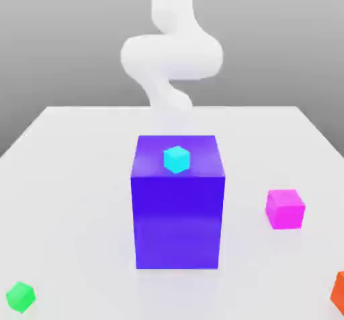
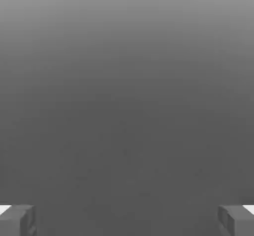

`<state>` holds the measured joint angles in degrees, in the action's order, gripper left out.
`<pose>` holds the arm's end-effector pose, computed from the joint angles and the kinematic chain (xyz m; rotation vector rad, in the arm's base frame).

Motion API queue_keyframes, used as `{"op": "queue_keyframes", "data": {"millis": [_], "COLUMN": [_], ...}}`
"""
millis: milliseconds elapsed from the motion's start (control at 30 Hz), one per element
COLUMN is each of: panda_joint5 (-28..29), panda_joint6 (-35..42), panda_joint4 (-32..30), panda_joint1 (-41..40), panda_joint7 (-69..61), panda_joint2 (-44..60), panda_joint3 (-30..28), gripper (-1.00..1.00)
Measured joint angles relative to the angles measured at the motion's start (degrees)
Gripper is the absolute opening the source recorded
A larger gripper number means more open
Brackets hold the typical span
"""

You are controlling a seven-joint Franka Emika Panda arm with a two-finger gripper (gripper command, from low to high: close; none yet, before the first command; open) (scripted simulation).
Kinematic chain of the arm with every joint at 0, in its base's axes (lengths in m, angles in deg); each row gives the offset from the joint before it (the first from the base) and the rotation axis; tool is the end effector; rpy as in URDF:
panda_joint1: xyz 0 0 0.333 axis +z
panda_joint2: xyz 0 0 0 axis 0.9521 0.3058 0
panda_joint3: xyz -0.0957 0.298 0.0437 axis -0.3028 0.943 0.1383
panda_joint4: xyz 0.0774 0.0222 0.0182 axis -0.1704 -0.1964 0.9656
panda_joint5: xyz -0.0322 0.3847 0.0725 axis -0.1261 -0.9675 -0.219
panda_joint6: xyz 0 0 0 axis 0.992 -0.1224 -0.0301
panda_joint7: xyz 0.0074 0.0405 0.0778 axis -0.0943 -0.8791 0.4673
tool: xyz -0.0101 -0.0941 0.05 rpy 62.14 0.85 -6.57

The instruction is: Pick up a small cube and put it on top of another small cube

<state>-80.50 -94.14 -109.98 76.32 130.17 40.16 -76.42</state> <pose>0.3740 0.0336 0.6611 -2.5706 0.8484 -0.9402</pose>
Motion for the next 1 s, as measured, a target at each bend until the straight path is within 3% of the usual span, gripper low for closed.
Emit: {"op": "queue_keyframes", "data": {"millis": [600,733,867,900,1000], "panda_joint5": [-3.1,1.08,8.38,9.24,9.33], "panda_joint6": [-24.09,-30.5,-37.49,-39.03,-38.96], "panda_joint4": [-27.67,-29.39,-28.32,-28.06,-28.06], "panda_joint1": [31.17,33.27,36.3,37.8,37.75], "panda_joint7": [-38.23,-38.41,-33.37,-32.73,-32.64], "panda_joint2": [34.16,42.23,50.61,52.41,52.41], "panda_joint3": [10.82,11.68,6.54,4.82,4.83], "gripper": [0.0,0.0,0.0,-1.0,-1.0]}}
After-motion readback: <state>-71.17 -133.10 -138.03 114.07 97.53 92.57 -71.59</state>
